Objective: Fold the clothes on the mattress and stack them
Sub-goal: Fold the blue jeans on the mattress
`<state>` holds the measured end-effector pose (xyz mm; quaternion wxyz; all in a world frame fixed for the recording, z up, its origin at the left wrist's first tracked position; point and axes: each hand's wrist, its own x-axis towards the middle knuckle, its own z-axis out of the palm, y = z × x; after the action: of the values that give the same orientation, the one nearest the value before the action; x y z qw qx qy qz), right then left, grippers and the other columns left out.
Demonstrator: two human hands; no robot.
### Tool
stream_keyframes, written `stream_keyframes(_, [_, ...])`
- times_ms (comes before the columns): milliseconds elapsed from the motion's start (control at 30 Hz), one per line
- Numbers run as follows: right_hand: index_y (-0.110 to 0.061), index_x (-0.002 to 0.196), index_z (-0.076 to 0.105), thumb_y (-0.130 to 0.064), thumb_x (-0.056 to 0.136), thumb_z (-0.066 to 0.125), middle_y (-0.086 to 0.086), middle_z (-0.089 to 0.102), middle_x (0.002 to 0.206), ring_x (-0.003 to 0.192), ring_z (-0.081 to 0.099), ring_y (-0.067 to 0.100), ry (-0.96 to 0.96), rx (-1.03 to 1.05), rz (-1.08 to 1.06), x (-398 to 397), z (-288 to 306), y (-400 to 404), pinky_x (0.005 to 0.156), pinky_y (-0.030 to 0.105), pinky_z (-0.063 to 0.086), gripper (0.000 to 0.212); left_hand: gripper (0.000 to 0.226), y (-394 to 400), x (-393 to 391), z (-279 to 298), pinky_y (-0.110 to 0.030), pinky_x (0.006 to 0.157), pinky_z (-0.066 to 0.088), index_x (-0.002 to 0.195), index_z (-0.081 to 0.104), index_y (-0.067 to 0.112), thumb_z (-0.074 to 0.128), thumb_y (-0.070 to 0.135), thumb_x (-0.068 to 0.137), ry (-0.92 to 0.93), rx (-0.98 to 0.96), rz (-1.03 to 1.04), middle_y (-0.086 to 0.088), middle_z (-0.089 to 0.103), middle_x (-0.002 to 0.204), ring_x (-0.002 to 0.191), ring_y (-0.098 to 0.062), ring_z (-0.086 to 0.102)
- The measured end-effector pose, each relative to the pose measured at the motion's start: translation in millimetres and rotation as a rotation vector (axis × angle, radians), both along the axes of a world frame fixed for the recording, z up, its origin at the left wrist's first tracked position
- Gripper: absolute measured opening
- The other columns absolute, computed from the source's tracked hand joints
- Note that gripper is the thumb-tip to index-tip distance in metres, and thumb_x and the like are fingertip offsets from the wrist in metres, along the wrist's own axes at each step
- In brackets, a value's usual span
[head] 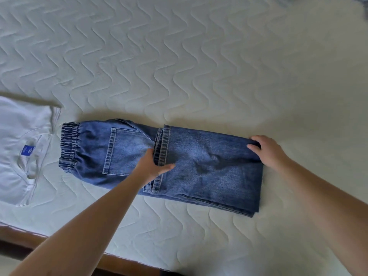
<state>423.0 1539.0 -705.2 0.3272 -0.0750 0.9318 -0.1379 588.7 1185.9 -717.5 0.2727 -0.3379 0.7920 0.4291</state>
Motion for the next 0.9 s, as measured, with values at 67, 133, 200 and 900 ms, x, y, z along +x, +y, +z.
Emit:
stream_keyframes(67, [-0.012, 0.110, 0.066, -0.032, 0.098, 0.055, 0.007, 0.065, 0.107, 0.103, 0.057, 0.031, -0.009, -0.049, -0.049, -4.9, -0.9, 0.5, 0.091, 0.046, 0.045, 0.025, 0.066, 3.1, 5.8, -5.0, -0.028, 0.066, 0.048, 0.112, 0.043, 0.028, 0.089, 0.033, 0.064, 0.009, 0.007, -0.029, 0.010, 0.062, 0.095, 0.088, -0.011, 0.061])
stream_keyframes(133, [-0.011, 0.112, 0.066, -0.029, 0.098, 0.056, 0.009, 0.064, 0.111, 0.103, 0.057, 0.031, 0.068, -0.052, -0.111, -4.4, -0.6, -1.1, 0.091, 0.045, 0.045, 0.025, 0.061, 3.1, 8.8, -9.2, -0.033, 0.072, 0.053, 0.113, 0.043, 0.027, 0.083, 0.018, 0.069, -0.001, 0.020, -0.030, 0.004, 0.065, 0.097, 0.092, -0.019, 0.063])
stream_keyframes(200, [-0.011, 0.119, 0.062, -0.025, 0.097, 0.057, 0.013, 0.060, 0.118, 0.107, 0.054, 0.033, 0.223, -0.029, -0.138, 8.1, 0.3, -3.8, 0.094, 0.046, 0.044, 0.027, 0.059, 0.3, 9.9, -10.4, -0.044, 0.084, 0.055, 0.118, 0.045, 0.024, 0.078, 0.010, 0.072, -0.026, 0.070, -0.003, -0.003, 0.066, 0.104, 0.096, -0.024, 0.064])
stream_keyframes(900, [-0.021, 0.155, 0.022, -0.046, 0.070, 0.080, 0.011, 0.025, 0.159, 0.145, 0.026, 0.030, 0.342, 0.067, 0.282, 203.9, -23.4, -7.9, 0.115, 0.061, 0.018, 0.105, 0.026, 28.7, 70.5, -0.1, -0.028, 0.071, 0.040, 0.088, 0.063, 0.014, 0.066, 0.040, 0.089, 0.069, -0.366, -0.100, 0.002, 0.048, 0.101, 0.078, -0.019, 0.050])
